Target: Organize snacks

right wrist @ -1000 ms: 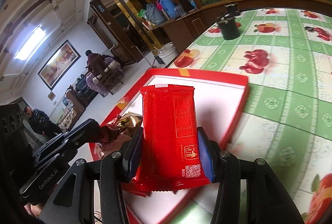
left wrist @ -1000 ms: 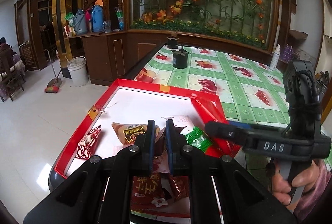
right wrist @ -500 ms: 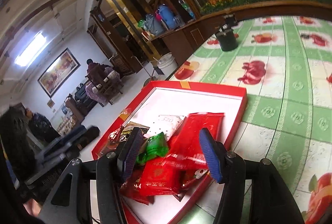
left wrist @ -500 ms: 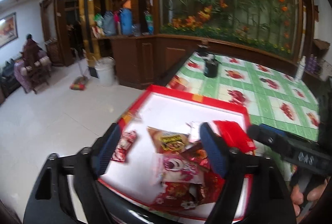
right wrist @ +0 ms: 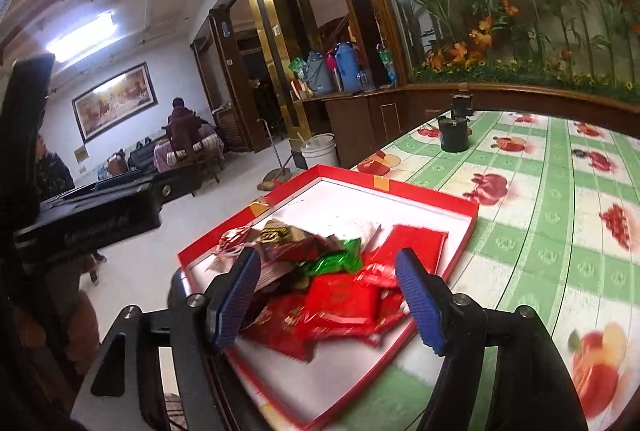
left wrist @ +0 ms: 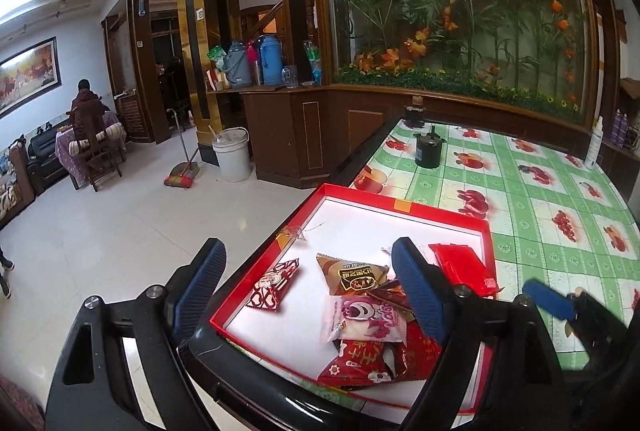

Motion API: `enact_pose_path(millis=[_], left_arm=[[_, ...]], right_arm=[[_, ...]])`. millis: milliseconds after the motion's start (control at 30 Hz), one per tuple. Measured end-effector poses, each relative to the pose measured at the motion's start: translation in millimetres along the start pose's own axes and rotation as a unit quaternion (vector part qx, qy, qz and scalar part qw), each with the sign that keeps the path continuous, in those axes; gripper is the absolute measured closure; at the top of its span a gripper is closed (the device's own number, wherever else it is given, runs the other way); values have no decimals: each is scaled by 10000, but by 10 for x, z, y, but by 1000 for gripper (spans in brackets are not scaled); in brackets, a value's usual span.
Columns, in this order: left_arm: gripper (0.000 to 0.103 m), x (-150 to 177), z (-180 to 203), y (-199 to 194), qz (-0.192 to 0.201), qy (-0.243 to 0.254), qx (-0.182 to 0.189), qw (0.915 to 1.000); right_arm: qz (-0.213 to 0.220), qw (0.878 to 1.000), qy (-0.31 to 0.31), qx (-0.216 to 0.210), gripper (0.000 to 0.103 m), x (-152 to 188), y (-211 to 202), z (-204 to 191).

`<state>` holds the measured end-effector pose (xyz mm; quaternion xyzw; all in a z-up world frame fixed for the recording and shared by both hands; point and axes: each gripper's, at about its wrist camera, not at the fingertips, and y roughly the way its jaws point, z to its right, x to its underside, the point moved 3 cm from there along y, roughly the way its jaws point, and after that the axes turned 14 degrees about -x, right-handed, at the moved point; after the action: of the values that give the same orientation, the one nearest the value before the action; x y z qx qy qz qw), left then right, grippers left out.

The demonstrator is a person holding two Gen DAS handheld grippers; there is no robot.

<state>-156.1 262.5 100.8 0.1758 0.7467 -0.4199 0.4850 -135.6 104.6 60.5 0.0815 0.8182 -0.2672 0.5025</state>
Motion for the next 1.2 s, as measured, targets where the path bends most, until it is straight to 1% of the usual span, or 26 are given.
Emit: enact_pose_path(millis=[133, 233, 333, 400, 467, 533, 600, 667, 800, 833, 900, 967, 1033, 1067, 1133, 1200], left_arm=[[17, -12, -76, -25, 84, -31, -141, 9999], [17, 2, -138, -18, 137, -33, -295, 9995], [17, 27, -196, -10, 195, -26, -371, 9991], [17, 43, -234, 0, 199, -36, -400, 9990], [17, 60, -279, -2, 234, -90, -350, 9991], [17, 68, -340, -31, 316, -213, -357, 9986], [17, 63, -413, -63, 396, -365, -545, 9971], [17, 53, -437, -79, 446, -362, -640, 9963], [17, 36, -476, -164, 569, -409, -580, 9959], [14, 32, -486, -187, 574, -464, -580, 9956], [8, 15, -502, -247, 557, -635, -618, 9945], [5, -6, -487, -301, 581, -677, -562, 9944], [4, -16, -450, -323, 575, -598, -406, 9957], [4, -19, -431, -316, 511, -546, -393, 9964], [4, -13, -392, -271, 351, -402, -493, 9974], [4, 1, -360, -217, 188, -274, -436, 9985]], right_arm=[[71, 9998, -171, -14, 29, 19, -66, -136], [58, 9996, -269, -34, 28, 13, -71, -220], [7, 9994, -315, -110, 28, 18, -67, -302], [-21, 9992, -390, -126, 28, 25, -69, -359], [-20, 9988, -465, -131, 28, 32, -67, -412], [-55, 9982, -578, -114, 27, 41, -42, -465], [-95, 9978, -654, -95, 27, 57, -16, -492], [-146, 9976, -665, -99, 27, 75, 13, -506], [-162, 9979, -624, -107, 27, 88, 24, -479], [-157, 9979, -613, -96, 27, 87, 24, -470], [-139, 9983, -570, -74, 27, 78, 24, -441], [-133, 9986, -510, -56, 27, 68, 24, -405], [-102, 9990, -434, -39, 27, 53, 10, -370], [-80, 9992, -393, -36, 27, 44, 0, -348], [-53, 9994, -354, -35, 27, 31, -18, -324], [-30, 9994, -341, -24, 27, 22, -35, -309]])
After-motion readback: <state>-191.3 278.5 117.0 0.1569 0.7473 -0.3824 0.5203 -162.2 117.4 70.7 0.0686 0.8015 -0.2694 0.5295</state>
